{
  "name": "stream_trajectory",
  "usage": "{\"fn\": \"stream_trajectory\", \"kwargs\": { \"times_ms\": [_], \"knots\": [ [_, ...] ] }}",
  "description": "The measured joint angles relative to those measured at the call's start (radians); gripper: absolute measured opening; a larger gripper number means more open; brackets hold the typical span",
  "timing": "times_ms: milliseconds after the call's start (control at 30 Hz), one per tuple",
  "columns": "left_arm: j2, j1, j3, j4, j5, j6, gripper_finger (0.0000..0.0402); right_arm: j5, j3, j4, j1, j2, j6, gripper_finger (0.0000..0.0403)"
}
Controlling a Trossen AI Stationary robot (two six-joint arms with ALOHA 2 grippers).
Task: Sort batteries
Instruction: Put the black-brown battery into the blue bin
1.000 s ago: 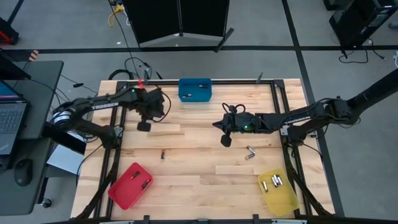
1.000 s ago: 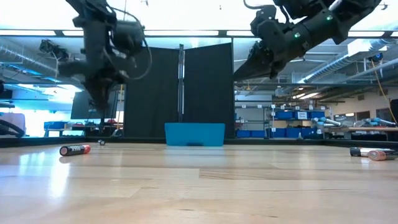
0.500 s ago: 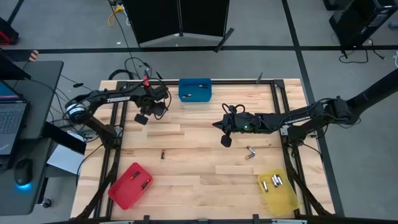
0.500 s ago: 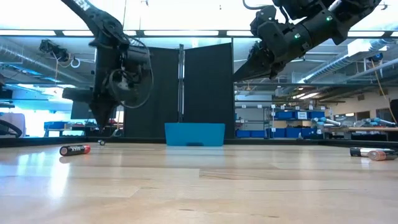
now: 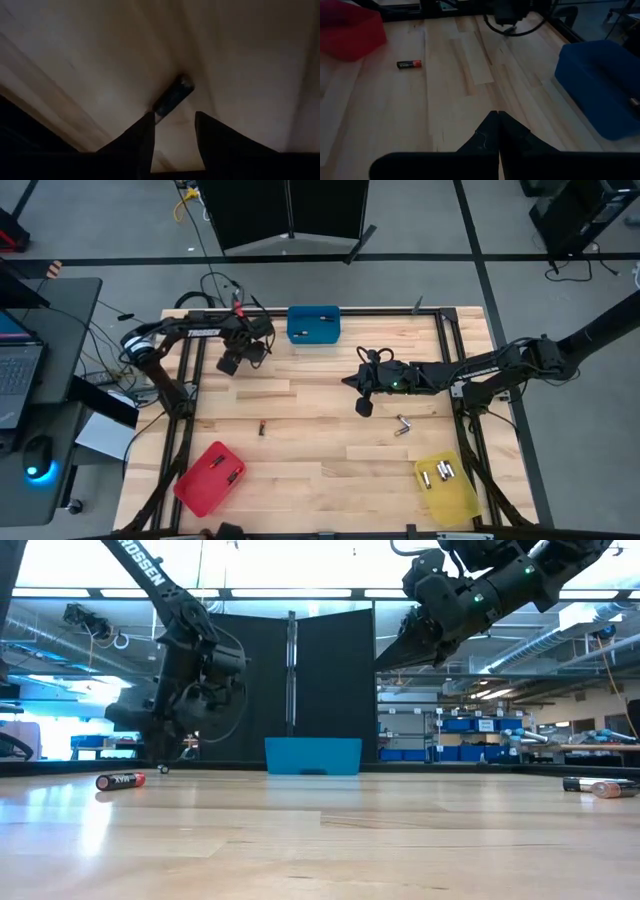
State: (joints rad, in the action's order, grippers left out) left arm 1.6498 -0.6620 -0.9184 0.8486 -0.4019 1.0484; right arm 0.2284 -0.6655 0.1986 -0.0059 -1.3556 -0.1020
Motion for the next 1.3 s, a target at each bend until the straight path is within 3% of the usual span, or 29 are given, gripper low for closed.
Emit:
{"fn": "stream_trajectory", "kwargs": {
  "times_ms": [500, 600, 767, 900, 1067, 1300],
  "knots": [
    [0.082, -0.024, -0.002, -0.053, -0.01, 0.031, 0.0143, -0.013, 0.0, -0.006, 0.003, 0.0, 0.0, 0.0007],
    [0.084, -0.024, -0.002, -0.047, -0.005, 0.025, 0.0121, -0.014, 0.0, -0.006, 0.008, 0.0, 0.001, 0.0007],
    [0.084, -0.024, -0.002, -0.045, -0.001, -0.037, 0.0048, -0.014, 0.0, -0.006, 0.019, 0.0, 0.014, 0.0007],
    [0.084, -0.008, -0.019, -0.044, 0.003, -0.119, 0.0042, -0.014, 0.0, -0.007, 0.024, 0.0, 0.02, 0.0007],
    [0.056, 0.044, -0.125, 0.095, 0.11, -0.247, 0.0042, -0.014, 0.0, -0.007, 0.024, -0.001, 0.024, 0.0007],
    [0.043, 0.065, -0.38, 0.223, 0.274, -0.46, 0.0042, -0.014, 0.0, -0.006, 0.024, -0.001, 0.019, 0.0007]
  ]
}}
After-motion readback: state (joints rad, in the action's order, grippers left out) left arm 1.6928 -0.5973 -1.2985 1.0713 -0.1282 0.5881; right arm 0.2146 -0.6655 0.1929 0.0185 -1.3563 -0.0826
